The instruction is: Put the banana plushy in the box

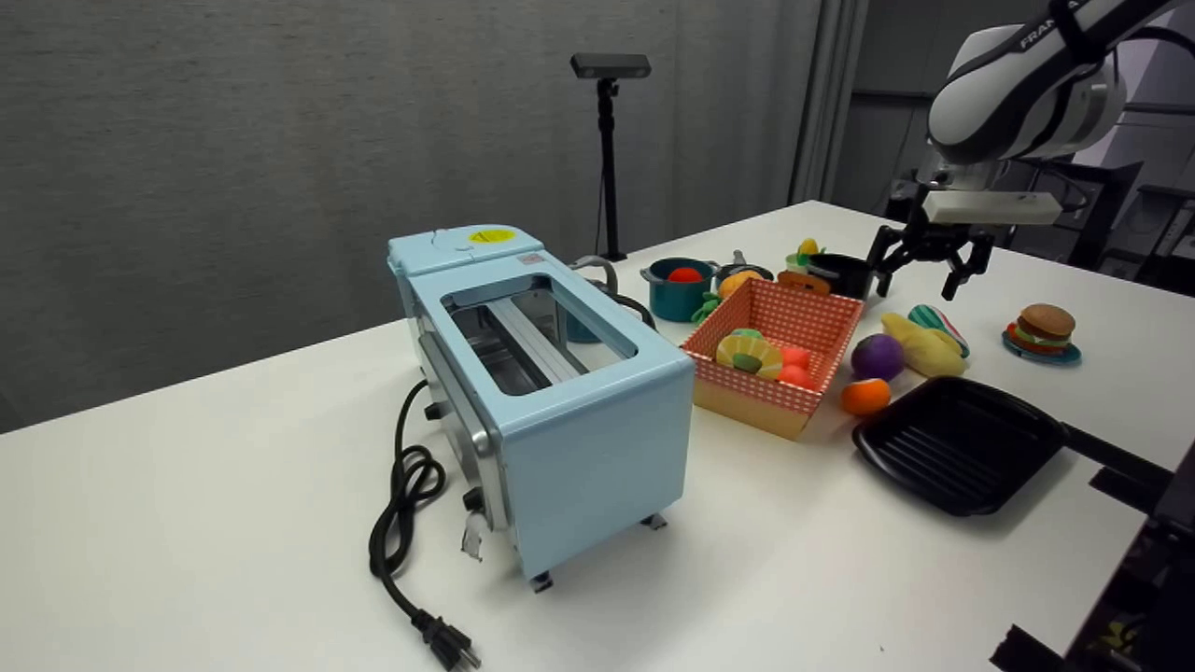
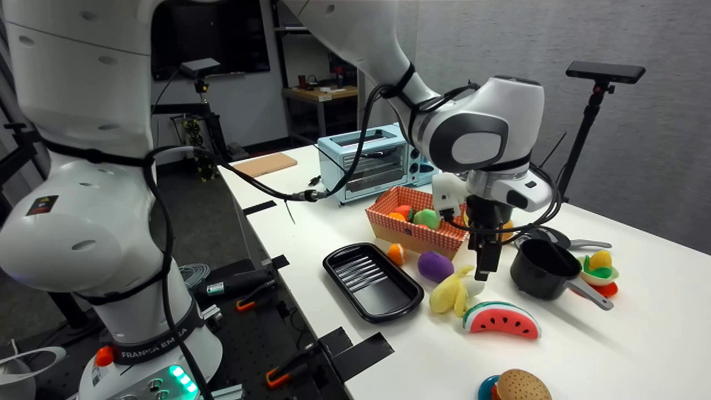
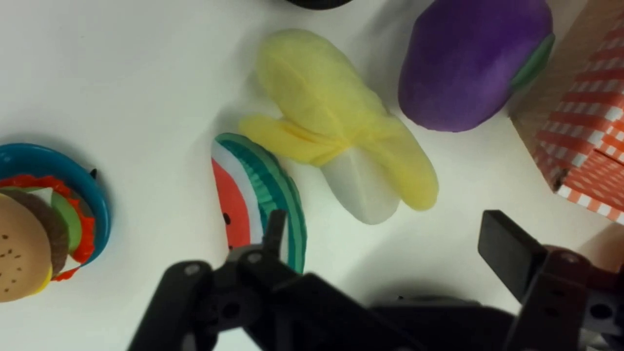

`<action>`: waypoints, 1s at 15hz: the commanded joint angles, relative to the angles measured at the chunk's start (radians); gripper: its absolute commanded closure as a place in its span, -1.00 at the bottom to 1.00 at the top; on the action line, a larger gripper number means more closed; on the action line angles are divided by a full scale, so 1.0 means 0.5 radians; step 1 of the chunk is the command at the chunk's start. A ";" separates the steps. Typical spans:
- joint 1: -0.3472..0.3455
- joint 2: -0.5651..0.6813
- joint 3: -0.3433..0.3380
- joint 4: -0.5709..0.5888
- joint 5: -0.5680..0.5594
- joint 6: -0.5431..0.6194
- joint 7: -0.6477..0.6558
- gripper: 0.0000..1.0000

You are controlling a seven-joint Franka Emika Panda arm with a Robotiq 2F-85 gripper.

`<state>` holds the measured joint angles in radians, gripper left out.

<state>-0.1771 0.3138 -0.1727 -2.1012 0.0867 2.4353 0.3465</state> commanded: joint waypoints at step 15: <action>0.022 0.396 -0.041 0.217 0.017 -0.055 0.009 -1.00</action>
<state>-0.1767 0.5099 -0.1816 -1.9957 0.0871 2.4109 0.3568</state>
